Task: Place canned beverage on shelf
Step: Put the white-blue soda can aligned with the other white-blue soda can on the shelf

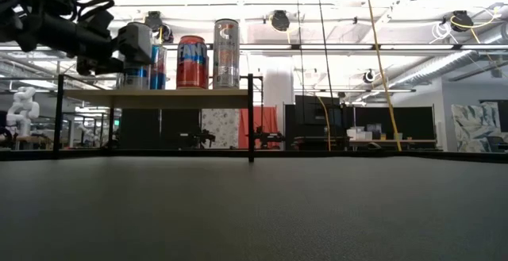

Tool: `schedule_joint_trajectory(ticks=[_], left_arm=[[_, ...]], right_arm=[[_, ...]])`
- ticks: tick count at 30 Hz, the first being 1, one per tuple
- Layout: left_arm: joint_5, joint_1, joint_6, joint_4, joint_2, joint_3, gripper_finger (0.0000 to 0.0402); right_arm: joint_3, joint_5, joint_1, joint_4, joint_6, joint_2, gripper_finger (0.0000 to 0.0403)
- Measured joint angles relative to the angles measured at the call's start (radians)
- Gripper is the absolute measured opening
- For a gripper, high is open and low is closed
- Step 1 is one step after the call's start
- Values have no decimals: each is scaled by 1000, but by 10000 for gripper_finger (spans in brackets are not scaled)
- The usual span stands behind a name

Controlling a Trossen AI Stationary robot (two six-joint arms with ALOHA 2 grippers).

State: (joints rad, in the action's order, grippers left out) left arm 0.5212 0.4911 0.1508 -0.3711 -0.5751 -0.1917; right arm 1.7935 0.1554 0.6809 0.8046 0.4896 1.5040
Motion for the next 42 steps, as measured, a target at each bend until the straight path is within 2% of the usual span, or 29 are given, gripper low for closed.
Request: schedule_joint_trajectory(ticks=[11, 17, 22, 29, 33, 42], left_arm=[[8, -100, 27, 199, 137, -1, 329], [78, -138, 28, 295, 186, -26, 329], [84, -186, 39, 356, 206, -62, 329], [104, -240, 103, 583, 211, -137, 329], [108, -262, 139, 659, 211, -169, 329], [-64, -305, 223, 644, 210, -184, 329]], right_arm=[[0, 0, 8, 1, 0, 0, 270], [0, 0, 8, 1, -3, 0, 270], [0, -2, 9, 2, -27, 0, 270], [0, -2, 9, 13, -30, 0, 270], [0, -2, 9, 15, -30, 0, 270], [0, -2, 9, 15, -30, 0, 270]])
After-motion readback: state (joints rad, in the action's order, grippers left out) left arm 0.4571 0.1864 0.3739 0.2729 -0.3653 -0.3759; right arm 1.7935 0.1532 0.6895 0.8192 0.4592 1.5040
